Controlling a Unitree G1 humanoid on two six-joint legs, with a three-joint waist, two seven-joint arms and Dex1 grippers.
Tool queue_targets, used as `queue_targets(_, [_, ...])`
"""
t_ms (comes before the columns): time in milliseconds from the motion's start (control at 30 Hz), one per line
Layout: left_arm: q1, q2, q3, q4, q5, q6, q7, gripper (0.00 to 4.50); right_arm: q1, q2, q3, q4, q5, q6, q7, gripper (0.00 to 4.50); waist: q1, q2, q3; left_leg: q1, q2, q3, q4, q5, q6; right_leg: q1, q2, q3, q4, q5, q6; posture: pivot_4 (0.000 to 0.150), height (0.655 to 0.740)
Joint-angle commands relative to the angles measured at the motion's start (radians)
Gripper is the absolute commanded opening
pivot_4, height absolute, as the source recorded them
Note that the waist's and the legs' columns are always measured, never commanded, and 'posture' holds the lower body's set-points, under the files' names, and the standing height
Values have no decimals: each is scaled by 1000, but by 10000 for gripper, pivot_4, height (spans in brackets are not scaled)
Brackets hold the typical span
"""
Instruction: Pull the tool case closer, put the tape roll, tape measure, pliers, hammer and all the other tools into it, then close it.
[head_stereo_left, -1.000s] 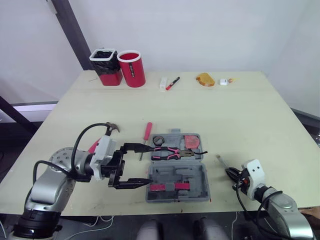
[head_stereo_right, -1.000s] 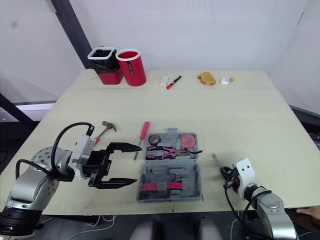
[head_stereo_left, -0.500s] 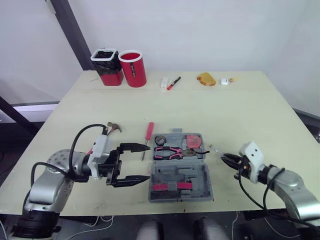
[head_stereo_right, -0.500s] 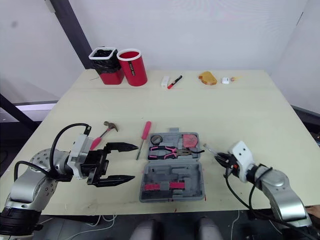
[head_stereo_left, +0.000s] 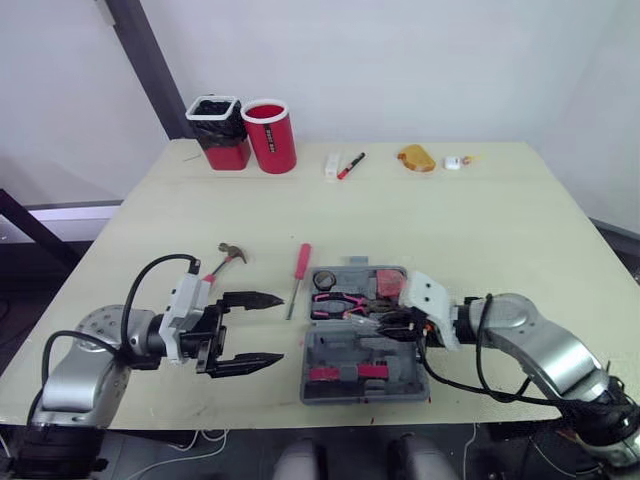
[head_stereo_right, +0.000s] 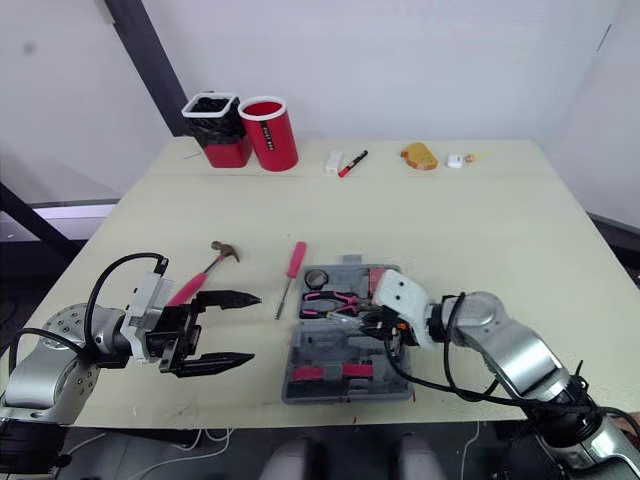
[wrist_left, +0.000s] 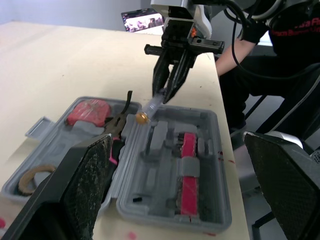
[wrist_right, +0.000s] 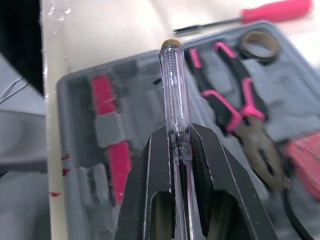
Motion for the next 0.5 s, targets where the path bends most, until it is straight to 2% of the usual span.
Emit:
queue_targets(33, [-2, 20, 28, 30, 14, -24, -20, 45000, -71, 21, 89, 7, -54, 25, 3, 1341, -1, 0, 0, 0, 0, 0, 0, 0, 0, 0, 0, 0, 0, 0, 0, 1500, 7400])
queue_targets(200, [-14, 29, 32, 78, 35, -34, -35, 45000, -170, 50, 207, 109, -169, -6, -11, 1341, 2, 0, 0, 0, 0, 0, 0, 0, 0, -1, 0, 0, 1, 0, 0, 1500, 7400])
queue_targets(500, [-19, 35, 28, 99, 54, -34, -35, 45000, -201, 142, 267, 228, -261, -45, -27, 1341, -2, 0, 0, -2, 0, 1, 0, 0, 0, -3, 0, 0, 1, 0, 0, 1500, 7400])
